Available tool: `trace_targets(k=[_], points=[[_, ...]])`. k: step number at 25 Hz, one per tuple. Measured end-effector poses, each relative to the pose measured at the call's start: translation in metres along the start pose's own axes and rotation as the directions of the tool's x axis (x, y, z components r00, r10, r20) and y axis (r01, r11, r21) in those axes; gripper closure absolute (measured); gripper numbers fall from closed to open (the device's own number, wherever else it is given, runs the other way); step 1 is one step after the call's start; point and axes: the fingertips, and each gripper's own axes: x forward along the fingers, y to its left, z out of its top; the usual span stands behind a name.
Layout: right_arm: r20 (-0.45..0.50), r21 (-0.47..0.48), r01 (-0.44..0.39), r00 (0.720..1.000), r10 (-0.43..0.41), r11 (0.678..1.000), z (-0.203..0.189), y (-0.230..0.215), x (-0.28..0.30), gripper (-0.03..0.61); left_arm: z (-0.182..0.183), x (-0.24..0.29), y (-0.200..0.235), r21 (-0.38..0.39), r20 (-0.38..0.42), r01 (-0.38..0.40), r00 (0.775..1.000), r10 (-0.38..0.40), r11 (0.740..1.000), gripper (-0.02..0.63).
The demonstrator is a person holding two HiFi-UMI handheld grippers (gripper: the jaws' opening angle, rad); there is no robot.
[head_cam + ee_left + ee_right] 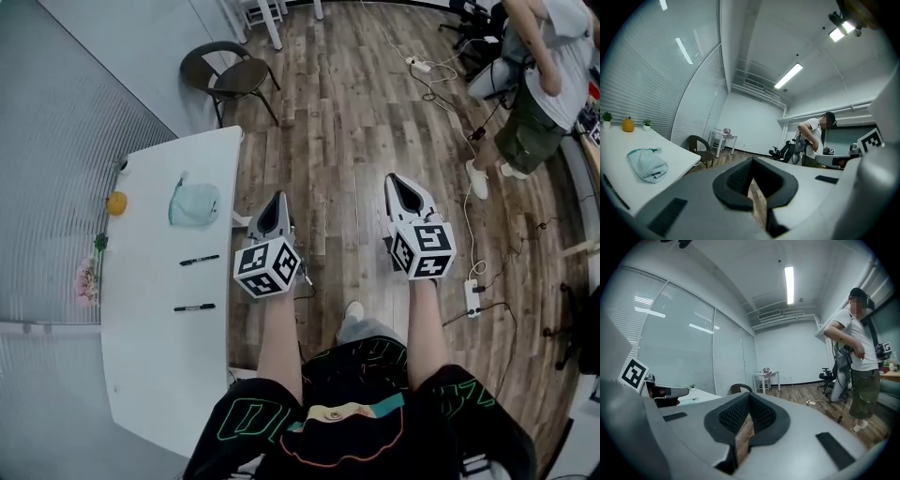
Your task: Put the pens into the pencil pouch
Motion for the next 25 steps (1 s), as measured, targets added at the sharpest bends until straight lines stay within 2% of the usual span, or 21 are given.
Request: trace_targets(k=[7, 11, 15, 20, 25], points=[[-0.016, -0.010, -0.050, 0.999, 0.050, 0.999, 0.003, -0.002, 0.047, 0.578, 0.000, 0.027, 0.029, -0.031, 0.002, -0.052, 0.999, 0.052, 0.998, 0.617], [0.020, 0.000, -0.067, 0.998, 0.067, 0.998, 0.017, -0.003, 0.056, 0.578, 0.027, 0.038, 0.031, 0.002, 0.045, -0.059, 0.997, 0.059, 0.998, 0.617], [0.050, 0.018, -0.050, 0.998, 0.049, 0.999, 0.032, -0.014, 0.057, 0.578, 0.050, 0.042, 0.020, 0.014, 0.084, -0.043, 0.996, 0.042, 0.999, 0.617], [0.027, 0.030, -0.013, 1.000, 0.012, 0.999, 0.026, -0.037, 0.070, 0.578, 0.038, 0.074, 0.013, 0.016, 0.051, -0.016, 0.999, 0.016, 1.000, 0.617], [-0.008, 0.029, -0.024, 1.000, 0.024, 0.999, 0.020, -0.047, 0.097, 0.578, 0.031, 0.100, 0.028, -0.004, 0.021, -0.049, 0.999, 0.049, 0.999, 0.617]])
